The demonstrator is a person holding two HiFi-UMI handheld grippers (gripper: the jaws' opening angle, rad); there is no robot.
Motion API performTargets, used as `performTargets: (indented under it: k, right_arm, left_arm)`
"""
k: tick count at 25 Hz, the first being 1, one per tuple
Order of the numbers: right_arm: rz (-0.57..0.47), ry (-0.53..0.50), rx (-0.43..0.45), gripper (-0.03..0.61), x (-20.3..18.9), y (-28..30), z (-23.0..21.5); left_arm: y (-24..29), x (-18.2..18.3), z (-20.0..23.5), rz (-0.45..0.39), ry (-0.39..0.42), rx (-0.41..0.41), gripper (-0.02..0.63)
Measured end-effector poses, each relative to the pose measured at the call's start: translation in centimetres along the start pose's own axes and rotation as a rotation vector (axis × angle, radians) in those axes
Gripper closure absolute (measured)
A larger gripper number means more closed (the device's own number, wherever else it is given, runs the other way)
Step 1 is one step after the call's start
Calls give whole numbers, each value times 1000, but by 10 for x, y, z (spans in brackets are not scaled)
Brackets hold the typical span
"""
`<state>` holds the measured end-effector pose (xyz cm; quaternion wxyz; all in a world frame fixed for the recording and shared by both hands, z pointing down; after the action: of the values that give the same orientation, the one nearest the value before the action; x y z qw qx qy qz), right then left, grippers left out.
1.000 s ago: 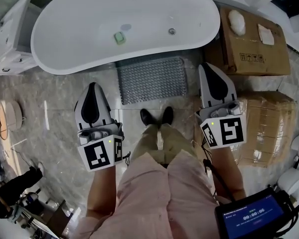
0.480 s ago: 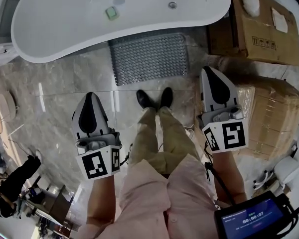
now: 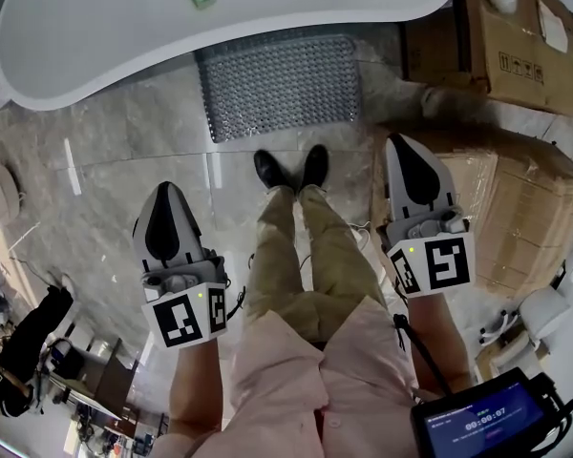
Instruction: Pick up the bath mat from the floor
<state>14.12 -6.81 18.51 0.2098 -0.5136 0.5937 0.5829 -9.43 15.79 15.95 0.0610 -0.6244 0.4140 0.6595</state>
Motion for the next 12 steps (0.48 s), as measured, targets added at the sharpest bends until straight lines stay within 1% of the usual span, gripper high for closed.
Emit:
performTargets:
  k: [7,12]
  right_arm:
    - [-11,-2,-9,560,5,-1,1]
    - [-12,-4,4,560,5,0,3]
  left_arm:
    - [1,7,7,-14,13,5,589]
    - [-1,11,15,-18,21,30,589]
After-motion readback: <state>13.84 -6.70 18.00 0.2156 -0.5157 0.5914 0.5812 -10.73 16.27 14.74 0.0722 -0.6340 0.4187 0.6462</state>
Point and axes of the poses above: the fingertips, and each gripper's own axes: y forward along the fingers, z to its left, x out of its top, the point moved 9 cm from there along -y, backward along the fingers, and after that the axes turned 10 degrees about x, right-handed, at the moved point
